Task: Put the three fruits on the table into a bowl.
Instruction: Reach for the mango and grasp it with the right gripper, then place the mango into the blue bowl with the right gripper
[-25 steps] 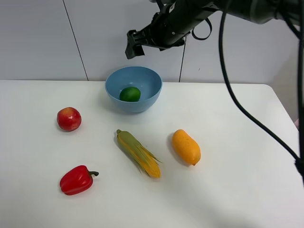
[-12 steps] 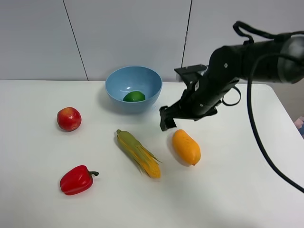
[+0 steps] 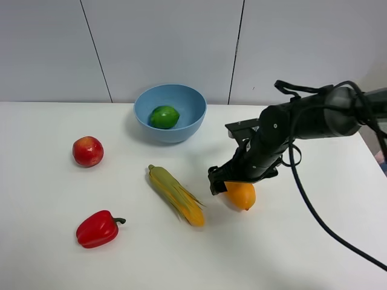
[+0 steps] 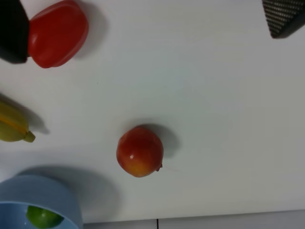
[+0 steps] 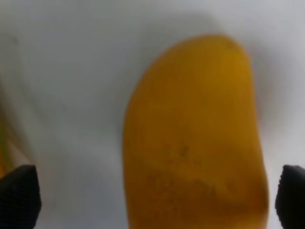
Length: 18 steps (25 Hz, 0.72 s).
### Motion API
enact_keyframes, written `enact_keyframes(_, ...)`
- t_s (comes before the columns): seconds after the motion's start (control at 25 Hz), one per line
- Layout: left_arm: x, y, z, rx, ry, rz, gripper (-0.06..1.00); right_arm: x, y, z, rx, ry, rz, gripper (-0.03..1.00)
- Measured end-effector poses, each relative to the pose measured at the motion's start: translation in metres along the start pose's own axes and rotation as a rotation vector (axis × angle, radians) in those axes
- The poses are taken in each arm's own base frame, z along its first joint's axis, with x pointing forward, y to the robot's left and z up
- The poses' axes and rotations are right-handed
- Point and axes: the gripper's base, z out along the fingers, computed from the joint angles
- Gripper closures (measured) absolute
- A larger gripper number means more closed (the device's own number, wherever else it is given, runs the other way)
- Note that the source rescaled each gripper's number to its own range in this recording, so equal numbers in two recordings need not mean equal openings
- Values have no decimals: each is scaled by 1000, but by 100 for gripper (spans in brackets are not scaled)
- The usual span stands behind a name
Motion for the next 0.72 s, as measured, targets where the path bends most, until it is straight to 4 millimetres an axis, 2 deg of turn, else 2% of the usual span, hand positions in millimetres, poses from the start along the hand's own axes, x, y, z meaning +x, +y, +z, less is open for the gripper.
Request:
enact_keyframes(0.16, 0, 0, 0, 0, 0, 0, -6, 5, -3, 20, 11, 51, 12, -1)
enact_keyframes(0.24, 0, 0, 0, 0, 0, 0, -6, 6, -3, 27, 14, 69, 15, 14)
enact_keyframes(0.28, 0, 0, 0, 0, 0, 0, -6, 6, -4, 29, 17, 66, 12, 30)
enact_keyframes(0.32, 0, 0, 0, 0, 0, 0, -6, 6, -4, 29, 16, 60, 13, 52)
enact_keyframes(0.36, 0, 0, 0, 0, 0, 0, -6, 5, -4, 30, 17, 51, 13, 79)
enact_keyframes(0.4, 0, 0, 0, 0, 0, 0, -6, 5, -4, 31, 17, 46, 14, 97)
enact_keyframes(0.52, 0, 0, 0, 0, 0, 0, -6, 1, -3, 29, 14, 31, 15, 95)
enact_keyframes(0.6, 0, 0, 0, 0, 0, 0, -6, -6, -1, 21, 8, 13, 12, 95)
enact_keyframes(0.72, 0, 0, 0, 0, 0, 0, -6, -31, 6, -15, -16, -101, -1, 95)
